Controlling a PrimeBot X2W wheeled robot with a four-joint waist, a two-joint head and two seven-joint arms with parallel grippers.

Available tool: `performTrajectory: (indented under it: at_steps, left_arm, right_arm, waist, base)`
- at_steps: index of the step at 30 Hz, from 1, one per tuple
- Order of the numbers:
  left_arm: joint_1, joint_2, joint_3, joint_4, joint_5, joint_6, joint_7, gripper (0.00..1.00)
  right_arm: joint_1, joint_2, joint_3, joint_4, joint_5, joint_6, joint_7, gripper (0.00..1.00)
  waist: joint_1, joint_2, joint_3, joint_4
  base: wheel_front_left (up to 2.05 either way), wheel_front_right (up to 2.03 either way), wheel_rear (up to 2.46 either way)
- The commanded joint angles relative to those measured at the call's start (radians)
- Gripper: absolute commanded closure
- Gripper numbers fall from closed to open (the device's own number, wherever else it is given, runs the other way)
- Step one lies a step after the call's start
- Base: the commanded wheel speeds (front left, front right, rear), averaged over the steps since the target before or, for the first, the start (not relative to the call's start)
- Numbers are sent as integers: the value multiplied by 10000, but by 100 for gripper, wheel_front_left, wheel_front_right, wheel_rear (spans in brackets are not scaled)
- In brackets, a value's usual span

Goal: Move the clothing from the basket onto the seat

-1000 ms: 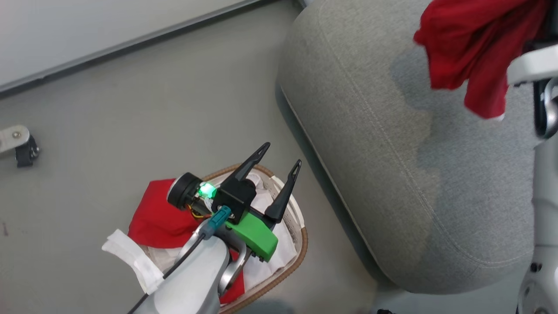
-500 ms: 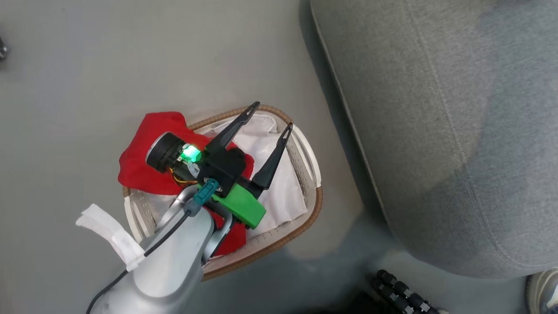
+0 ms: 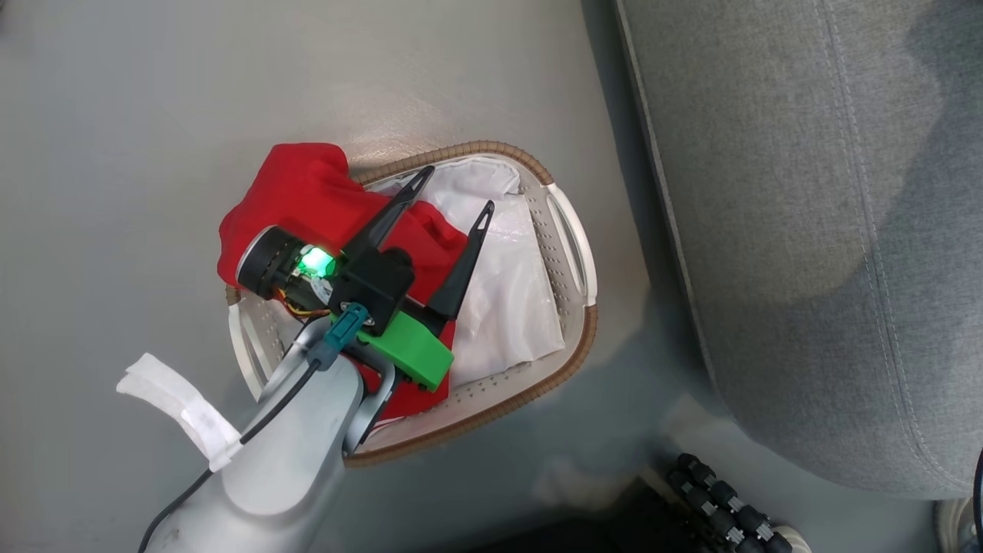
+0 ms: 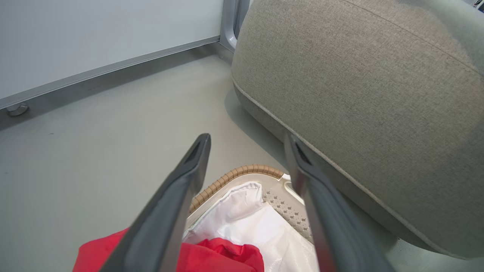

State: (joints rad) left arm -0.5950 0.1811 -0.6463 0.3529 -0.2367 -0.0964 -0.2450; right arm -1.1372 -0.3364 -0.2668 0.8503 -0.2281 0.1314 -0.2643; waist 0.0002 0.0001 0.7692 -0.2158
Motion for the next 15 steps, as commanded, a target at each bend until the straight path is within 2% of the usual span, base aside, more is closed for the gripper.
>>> performTrajectory:
  at_steps: [1, 2, 3, 4, 5, 6, 15]
  left_arm:
    - [25, 80, 36, 13, -64, 51, -47, 0]
    - [37, 70, 52, 31, -81, 65, -56, 0]
    - [30, 42, 46, 40, -103, 60, -70, 0]
    - [9, 38, 18, 53, -108, 41, -80, 0]
    - [-10, 36, -14, 70, -118, 23, -89, 0]
    - [-65, 13, -38, 109, -164, -5, -113, 0]
    - [245, -150, 197, 424, -429, 16, -211, 0]
  right_arm:
    - [290, -10, 87, 124, 130, -14, -3, 100]
    - [364, -5, 128, 178, 205, -14, -5, 100]
    - [447, -24, 146, 238, 276, -14, -3, 93]
    - [542, -22, 194, 295, 317, -14, -3, 73]
    - [648, -10, 247, 309, 353, -14, -3, 26]
    - [847, 7, 355, 281, 445, -14, -3, 0]
    - [2084, -36, 981, -322, 852, -14, -5, 0]
  waist:
    - [-2, -1, -126, -51]
    - [-2, -1, -169, -61]
    - [-2, -1, -220, -65]
    - [-2, -1, -273, -69]
    - [-2, -1, -337, -72]
    - [-2, -1, -510, -74]
    - [-2, -1, -1868, 36]
  base:
    - [0, 0, 0]
    - [0, 0, 0]
    - [0, 0, 0]
    - [0, 0, 0]
    - [0, 0, 0]
    - [0, 0, 0]
    - [0, 0, 0]
